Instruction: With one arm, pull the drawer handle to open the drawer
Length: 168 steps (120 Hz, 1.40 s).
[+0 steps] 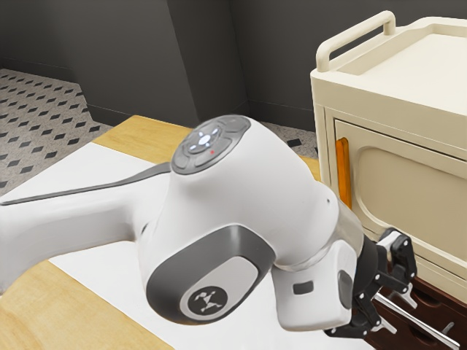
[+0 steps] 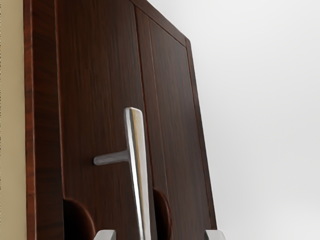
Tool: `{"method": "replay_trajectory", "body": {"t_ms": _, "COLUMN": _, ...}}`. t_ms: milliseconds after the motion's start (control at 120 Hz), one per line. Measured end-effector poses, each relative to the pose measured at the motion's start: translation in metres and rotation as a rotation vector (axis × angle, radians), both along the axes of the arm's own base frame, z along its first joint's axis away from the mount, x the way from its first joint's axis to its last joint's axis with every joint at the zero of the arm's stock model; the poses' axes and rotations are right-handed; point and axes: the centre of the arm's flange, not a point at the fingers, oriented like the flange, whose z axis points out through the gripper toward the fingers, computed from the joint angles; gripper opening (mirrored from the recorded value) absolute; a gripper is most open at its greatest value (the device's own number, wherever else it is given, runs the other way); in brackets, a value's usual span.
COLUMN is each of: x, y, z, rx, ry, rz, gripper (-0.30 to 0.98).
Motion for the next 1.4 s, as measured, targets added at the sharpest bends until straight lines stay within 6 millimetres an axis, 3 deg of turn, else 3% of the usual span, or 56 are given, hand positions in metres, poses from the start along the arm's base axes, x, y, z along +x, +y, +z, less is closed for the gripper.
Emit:
{"method": "replay_trajectory", "body": {"t_ms": 333, "x": 0.017, "y": -0.003, "z": -0.02, "rx": -0.003, "ry": 0.018, "rz": 0.001, "gripper": 0.15}}
{"method": "replay_trajectory", "body": {"t_ms": 650, "x": 0.018, "y": -0.003, "z": -0.034, "rx": 0.005, "ry": 0.036, "rz": 0.002, "gripper": -0.01}}
{"method": "replay_trajectory", "body": {"t_ms": 850, "x": -0.005, "y": 0.004, "z": -0.034, "rx": 0.017, "ry": 0.033, "rz": -0.002, "gripper": -0.05}}
{"method": "replay_trajectory", "body": {"t_ms": 1000, "x": -0.036, "y": 0.013, "z": -0.031, "rx": 0.029, "ry": 0.024, "rz": -0.008, "gripper": -0.06}}
{"method": "replay_trajectory", "body": {"t_ms": 1208, "x": -0.063, "y": 0.016, "z": -0.041, "rx": 0.045, "ry": 0.032, "rz": -0.019, "gripper": -0.01}}
{"method": "replay_trajectory", "body": {"t_ms": 1400, "x": -0.075, "y": 0.016, "z": -0.041, "rx": 0.046, "ry": 0.029, "rz": -0.023, "gripper": -0.05}}
